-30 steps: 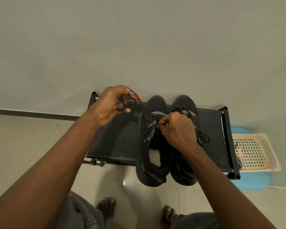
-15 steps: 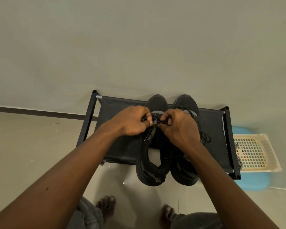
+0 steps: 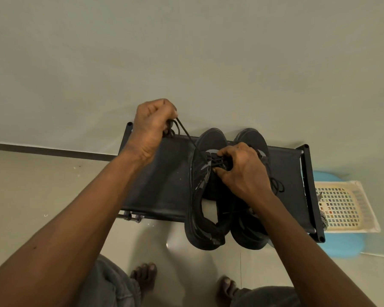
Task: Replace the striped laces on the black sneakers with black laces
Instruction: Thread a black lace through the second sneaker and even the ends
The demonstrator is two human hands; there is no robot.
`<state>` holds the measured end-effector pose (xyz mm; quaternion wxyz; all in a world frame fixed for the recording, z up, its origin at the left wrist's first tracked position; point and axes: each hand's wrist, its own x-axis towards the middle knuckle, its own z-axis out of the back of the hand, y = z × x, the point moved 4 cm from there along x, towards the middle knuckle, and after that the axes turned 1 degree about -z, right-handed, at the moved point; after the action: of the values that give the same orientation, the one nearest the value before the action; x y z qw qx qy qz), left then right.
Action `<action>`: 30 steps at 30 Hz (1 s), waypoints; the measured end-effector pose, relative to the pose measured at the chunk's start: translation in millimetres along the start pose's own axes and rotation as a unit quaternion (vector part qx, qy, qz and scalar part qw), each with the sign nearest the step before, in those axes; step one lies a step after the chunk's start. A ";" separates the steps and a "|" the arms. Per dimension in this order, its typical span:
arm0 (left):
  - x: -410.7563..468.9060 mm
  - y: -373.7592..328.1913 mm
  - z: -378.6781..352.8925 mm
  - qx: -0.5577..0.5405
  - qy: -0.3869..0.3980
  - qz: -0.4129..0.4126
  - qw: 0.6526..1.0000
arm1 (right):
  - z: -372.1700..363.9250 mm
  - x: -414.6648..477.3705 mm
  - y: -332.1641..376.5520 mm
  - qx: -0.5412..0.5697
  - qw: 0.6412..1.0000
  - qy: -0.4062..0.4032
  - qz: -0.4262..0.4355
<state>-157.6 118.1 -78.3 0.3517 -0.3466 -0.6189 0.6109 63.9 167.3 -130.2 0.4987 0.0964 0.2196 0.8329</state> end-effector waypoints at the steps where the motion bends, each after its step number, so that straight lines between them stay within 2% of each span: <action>1: -0.7 -0.3 -0.4 0.001 -0.008 -0.006 1.000 | 0.3 0.3 -0.3 0.000 1.000 0.000 -0.002; 3: -2.2 -0.5 -3.7 0.049 0.002 -0.021 0.999 | 1.5 0.4 -0.3 0.000 1.000 -0.001 -0.001; 4: -3.2 -1.3 -4.8 0.109 0.019 -0.030 0.993 | 1.6 0.3 0.0 0.006 1.000 -0.001 0.001; 7: -7.4 -0.5 -7.1 0.331 0.088 -0.063 0.937 | 0.4 -0.2 0.5 0.054 0.999 0.002 0.006; 9: -11.7 4.2 -6.2 0.375 0.086 -0.070 0.921 | 0.5 0.2 0.8 0.091 0.996 -0.010 0.013; 11: -14.7 9.5 -7.1 0.287 0.042 -0.018 0.957 | 4.5 0.3 3.9 0.125 0.991 -0.045 0.020; 13: -13.7 13.8 -13.7 0.088 0.004 0.084 0.993 | 11.1 -0.3 10.2 0.171 0.981 -0.089 0.024; 15: -16.5 15.4 -24.9 -0.100 0.001 0.163 0.982 | 14.4 -1.7 17.7 0.236 0.965 -0.110 0.024; 17: -23.8 16.6 -35.7 -0.229 0.016 0.206 0.951 | 10.6 -1.6 26.1 0.318 0.945 -0.070 0.019; 19: -27.6 19.6 -44.5 -0.299 0.038 0.234 0.924 | 3.5 -1.6 33.7 0.371 0.929 -0.005 0.015; 20: -26.5 22.0 -46.9 -0.292 0.046 0.241 0.924 | 0.9 -2.6 35.7 0.371 0.928 0.014 0.017; 21: -22.8 22.9 -45.4 -0.244 0.045 0.233 0.940 | -0.3 -3.8 36.3 0.351 0.936 0.018 0.020; 22: -18.2 22.8 -39.9 -0.144 0.040 0.197 0.969 | -1.1 -5.1 35.1 0.315 0.949 0.012 0.025; 23: -12.4 22.1 -30.7 0.007 0.037 0.136 0.990 | -1.6 -6.3 33.7 0.270 0.962 0.003 0.032; 24: -6.1 23.6 -19.5 0.181 0.037 0.068 0.980 | -2.2 -7.7 32.4 0.228 0.973 -0.002 0.038; 25: -2.2 28.0 -10.7 0.326 0.054 0.028 0.943 | -3.0 -8.7 30.8 0.196 0.980 -0.001 0.043; 26: -0.2 37.1 -1.3 0.419 0.086 0.030 0.903 | -4.3 -8.5 29.7 0.175 0.983 0.003 0.047; 30: -9.5 93.1 26.4 0.516 0.209 0.191 0.809 | -7.5 -4.0 26.7 0.159 0.986 0.016 0.053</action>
<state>-175.5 97.7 -171.6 0.4761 -0.3448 -0.0458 0.8077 41.9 150.9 -124.2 0.4287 0.1723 0.3515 0.8142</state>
